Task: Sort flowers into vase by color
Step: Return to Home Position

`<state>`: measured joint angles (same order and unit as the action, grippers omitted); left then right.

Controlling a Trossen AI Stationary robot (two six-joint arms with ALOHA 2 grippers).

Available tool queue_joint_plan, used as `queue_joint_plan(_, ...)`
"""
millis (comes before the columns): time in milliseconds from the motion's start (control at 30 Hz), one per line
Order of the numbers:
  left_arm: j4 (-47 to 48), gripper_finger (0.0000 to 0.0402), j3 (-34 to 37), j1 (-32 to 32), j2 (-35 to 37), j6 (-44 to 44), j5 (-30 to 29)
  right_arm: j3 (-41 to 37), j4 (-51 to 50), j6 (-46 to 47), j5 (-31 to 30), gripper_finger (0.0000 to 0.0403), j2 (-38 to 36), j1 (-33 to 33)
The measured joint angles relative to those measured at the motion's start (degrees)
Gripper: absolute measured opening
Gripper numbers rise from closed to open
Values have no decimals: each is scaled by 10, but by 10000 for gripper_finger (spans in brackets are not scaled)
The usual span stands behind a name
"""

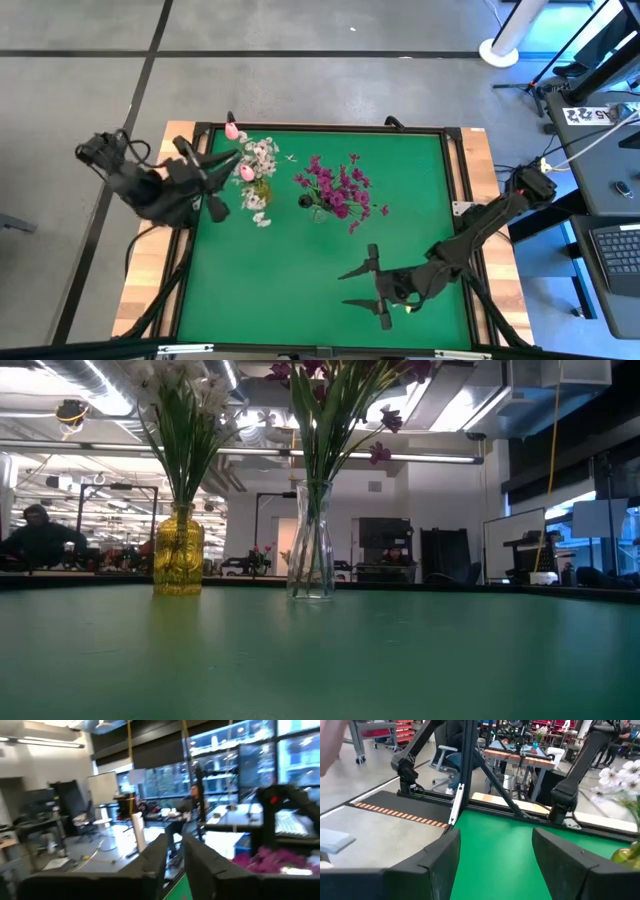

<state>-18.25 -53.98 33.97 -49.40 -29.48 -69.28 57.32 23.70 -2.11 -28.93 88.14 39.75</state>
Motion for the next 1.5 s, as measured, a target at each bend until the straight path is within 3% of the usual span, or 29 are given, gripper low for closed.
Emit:
queue_joint_plan(133, 14, 102, -34, 58, -5, -6, -22, 0, -20, -25, -28, 246, -18, 7)
queue_joint_plan(267, 28, 134, -38, 137, -9, -6, -70, 0, -55, -67, -126, 246, -77, 44)
queue_joint_plan(400, 59, 131, -38, 222, -4, 15, -107, 0, -79, -120, -236, 246, -140, 97)
queue_joint_plan(500, 109, 108, -20, 273, 10, 78, -84, 0, -95, -144, -254, 246, -176, 118)
queue_joint_plan(667, 206, 47, 48, 294, 38, 264, -15, -34, -104, -117, -193, 235, -202, 110)
queue_joint_plan(800, 204, 6, 118, 294, 46, 369, 0, -84, -103, -72, -180, 203, -202, 88)
queue_joint_plan(933, 205, 4, 182, 293, 45, 450, 6, -142, -64, -54, -179, 156, -202, 78)
queue_joint_plan(1200, 186, 1, 315, 276, 45, 616, 5, -286, 160, -58, -137, 50, -202, 72)
queue_joint_plan(1333, 121, 1, 379, 246, 45, 636, 47, -368, 302, -56, -65, 7, -202, 30)
queue_joint_plan(1500, -52, 1, 446, 191, 45, 567, 125, -437, 419, -28, 62, 12, -202, -47)
